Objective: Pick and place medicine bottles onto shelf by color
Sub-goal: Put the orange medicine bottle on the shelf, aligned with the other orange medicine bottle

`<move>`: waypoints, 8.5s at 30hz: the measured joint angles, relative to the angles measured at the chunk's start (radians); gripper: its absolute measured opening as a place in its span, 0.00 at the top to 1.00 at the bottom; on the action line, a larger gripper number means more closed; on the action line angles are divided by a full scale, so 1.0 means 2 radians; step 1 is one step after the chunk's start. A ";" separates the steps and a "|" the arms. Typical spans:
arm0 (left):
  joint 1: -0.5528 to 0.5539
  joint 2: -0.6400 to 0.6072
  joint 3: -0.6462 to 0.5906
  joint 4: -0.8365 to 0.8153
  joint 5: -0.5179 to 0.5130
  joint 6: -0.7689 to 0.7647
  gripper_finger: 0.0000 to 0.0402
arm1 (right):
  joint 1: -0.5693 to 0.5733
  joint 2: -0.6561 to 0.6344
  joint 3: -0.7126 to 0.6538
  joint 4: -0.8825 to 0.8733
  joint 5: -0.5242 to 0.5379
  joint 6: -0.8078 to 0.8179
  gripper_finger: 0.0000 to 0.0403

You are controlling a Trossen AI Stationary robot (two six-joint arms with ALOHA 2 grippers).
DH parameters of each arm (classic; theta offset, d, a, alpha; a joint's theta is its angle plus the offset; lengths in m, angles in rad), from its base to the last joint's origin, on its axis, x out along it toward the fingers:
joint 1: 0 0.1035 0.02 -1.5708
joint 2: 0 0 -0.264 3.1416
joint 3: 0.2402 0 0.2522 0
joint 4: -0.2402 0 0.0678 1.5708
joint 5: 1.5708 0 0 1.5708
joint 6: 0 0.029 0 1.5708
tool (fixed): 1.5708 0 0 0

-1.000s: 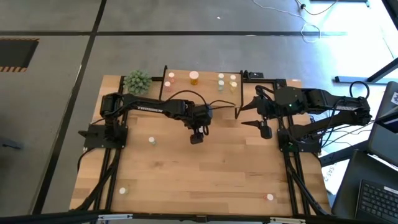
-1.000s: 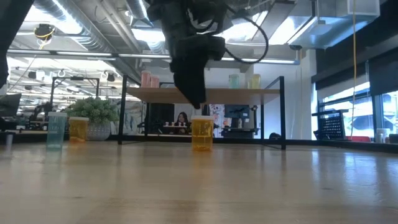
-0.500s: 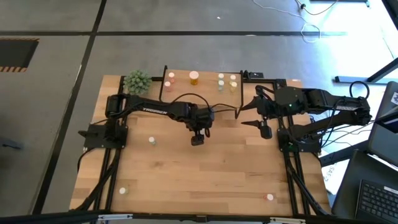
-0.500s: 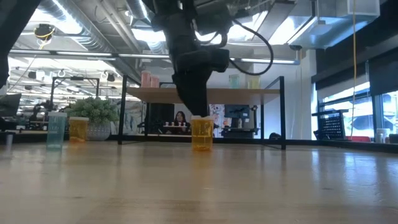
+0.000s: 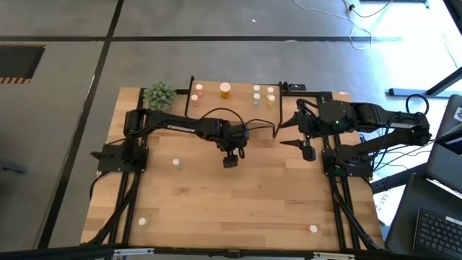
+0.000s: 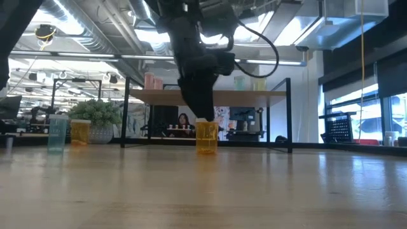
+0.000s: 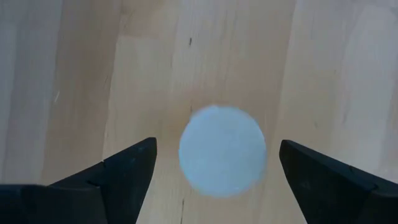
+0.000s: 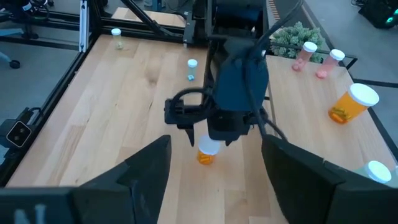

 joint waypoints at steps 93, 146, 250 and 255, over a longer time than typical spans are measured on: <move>0.026 -0.006 0.387 -0.335 -0.051 -0.089 0.49 | 0.000 0.000 0.000 0.000 0.000 -0.001 0.37; 0.166 -0.006 0.274 -0.264 -0.051 0.030 0.49 | 0.000 0.000 0.000 0.023 0.157 0.002 0.37; 0.064 -0.005 0.363 -0.346 -0.102 0.037 0.39 | 0.000 0.000 0.000 0.023 0.156 -0.001 0.37; 0.029 -0.006 0.341 -0.368 -0.147 0.024 0.39 | 0.000 0.000 0.000 0.023 0.156 0.000 0.37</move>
